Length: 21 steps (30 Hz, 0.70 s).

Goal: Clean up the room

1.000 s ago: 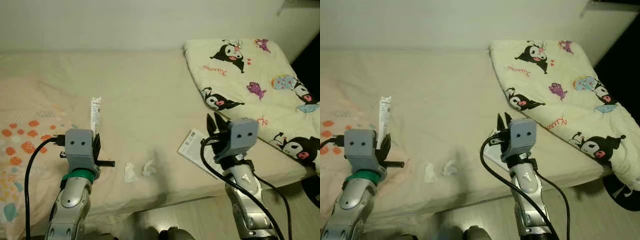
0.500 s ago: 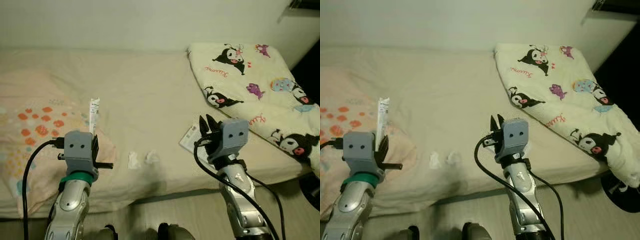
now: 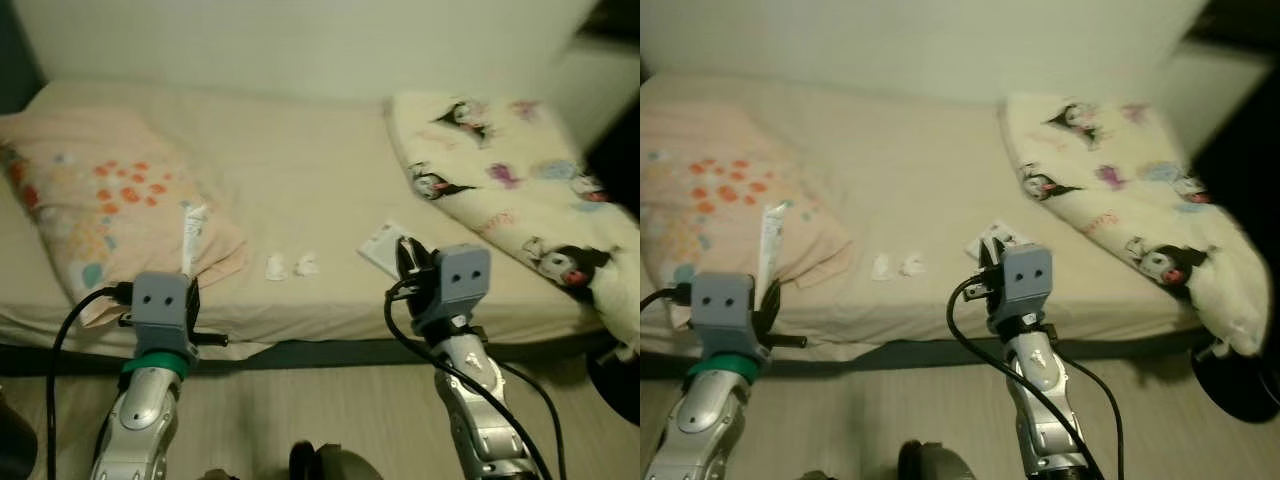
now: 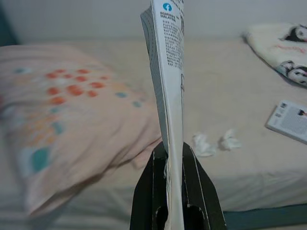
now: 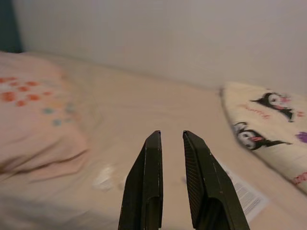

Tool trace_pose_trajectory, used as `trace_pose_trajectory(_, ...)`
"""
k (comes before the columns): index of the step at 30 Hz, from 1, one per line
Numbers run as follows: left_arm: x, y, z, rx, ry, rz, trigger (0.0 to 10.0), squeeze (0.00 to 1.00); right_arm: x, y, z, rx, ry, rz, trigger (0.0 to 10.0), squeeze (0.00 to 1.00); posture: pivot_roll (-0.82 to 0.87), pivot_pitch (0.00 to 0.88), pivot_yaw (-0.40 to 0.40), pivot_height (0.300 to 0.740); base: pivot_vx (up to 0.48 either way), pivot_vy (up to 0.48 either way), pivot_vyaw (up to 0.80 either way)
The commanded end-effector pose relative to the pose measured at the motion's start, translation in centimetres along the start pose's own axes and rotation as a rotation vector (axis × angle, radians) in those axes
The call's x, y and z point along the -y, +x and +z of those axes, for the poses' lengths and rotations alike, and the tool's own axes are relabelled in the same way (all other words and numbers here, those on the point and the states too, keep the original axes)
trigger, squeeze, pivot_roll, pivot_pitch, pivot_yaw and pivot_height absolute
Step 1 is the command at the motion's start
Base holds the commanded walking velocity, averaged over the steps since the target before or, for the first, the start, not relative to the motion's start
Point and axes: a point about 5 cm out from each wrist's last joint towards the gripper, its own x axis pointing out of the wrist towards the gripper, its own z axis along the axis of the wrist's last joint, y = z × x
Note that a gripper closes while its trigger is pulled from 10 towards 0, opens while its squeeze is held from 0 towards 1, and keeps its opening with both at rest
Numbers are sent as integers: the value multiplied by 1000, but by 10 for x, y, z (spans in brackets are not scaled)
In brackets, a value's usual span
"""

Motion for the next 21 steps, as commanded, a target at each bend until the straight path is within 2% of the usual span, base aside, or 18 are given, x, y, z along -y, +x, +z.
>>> trace_pose_trajectory(1, 1, -4, -9, -39, 7, 0, 10000, 0, 3, -2, -4, -20, -4, -8, 10000, 0, -22, 68, -66, 708, -428, 0, 0)
trace_pose_trajectory(8, 0, -5, -9, -40, 8, 2, 10000, 0, 2, -2, -5, -23, -3, -4, 10000, 0, -19, 72, -65, 708, -423, 0, 0)
trace_pose_trajectory(12, 0, -6, -10, -43, 11, -1, 10000, 0, 1, -1, -5, -20, 2, 3, 10000, 39, -15, 73, -65, 708, 0, 0, 675)
trace_pose_trajectory(21, 1, -7, -10, -50, 8, -12, 10000, 0, 0, -1, -5, -12, 23, 15, 10000, 35, -11, 76, -63, 708, 0, 0, 792)
